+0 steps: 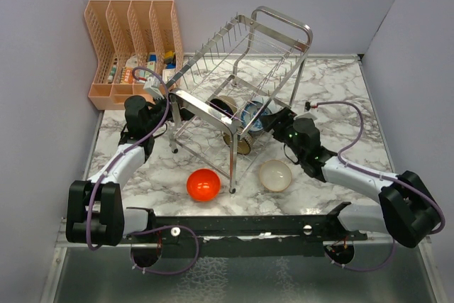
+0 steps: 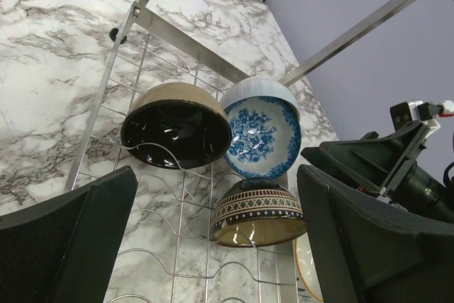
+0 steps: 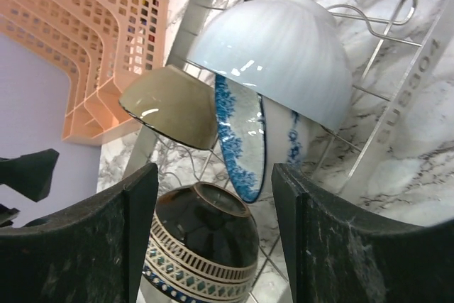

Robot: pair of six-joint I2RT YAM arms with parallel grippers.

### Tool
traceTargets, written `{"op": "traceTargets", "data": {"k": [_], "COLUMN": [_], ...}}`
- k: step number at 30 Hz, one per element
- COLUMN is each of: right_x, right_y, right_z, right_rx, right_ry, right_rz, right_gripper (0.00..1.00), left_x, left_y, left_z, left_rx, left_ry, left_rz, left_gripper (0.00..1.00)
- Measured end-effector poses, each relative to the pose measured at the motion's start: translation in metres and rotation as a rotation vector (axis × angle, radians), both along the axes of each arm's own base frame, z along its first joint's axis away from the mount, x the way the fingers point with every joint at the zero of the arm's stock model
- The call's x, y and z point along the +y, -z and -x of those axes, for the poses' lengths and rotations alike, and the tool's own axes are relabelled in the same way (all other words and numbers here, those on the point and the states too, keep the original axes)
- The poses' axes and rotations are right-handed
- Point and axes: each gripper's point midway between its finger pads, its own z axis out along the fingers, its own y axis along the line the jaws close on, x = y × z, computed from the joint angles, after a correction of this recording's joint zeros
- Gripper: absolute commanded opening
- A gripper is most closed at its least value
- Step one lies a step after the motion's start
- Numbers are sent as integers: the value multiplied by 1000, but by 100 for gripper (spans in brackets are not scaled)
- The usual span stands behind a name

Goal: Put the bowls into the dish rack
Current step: Pick up the bowl from the dish rack.

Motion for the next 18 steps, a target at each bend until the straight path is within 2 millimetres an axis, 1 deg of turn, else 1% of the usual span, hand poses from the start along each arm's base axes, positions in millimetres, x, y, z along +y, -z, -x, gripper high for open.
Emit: {"op": "traceTargets", "data": {"k": [2,4,10,12,15,18], "right_x": [3,4,3,2,3,5], "right_y": [-7,-8,19,25,27,31], "right_z": [-3,-4,-2,-3,-6,-10], "right_rx": [-8,-4,97,122,137,147], "right_ry": [-3,-3,9,16,23,26], "right_rz": [-6,-6,33,46,58,66], "right_gripper": [64,64,64,64,64,55], "left_x": [0,0,0,0,0,0], "left_y": [0,0,0,0,0,0], "left_z": [0,0,0,0,0,0], "left_rx": [0,0,0,0,0,0], "left_ry": [0,0,0,0,0,0], "left_rz": [0,0,-1,-1,0,0], "left_gripper": [99,99,99,99,99,99]}}
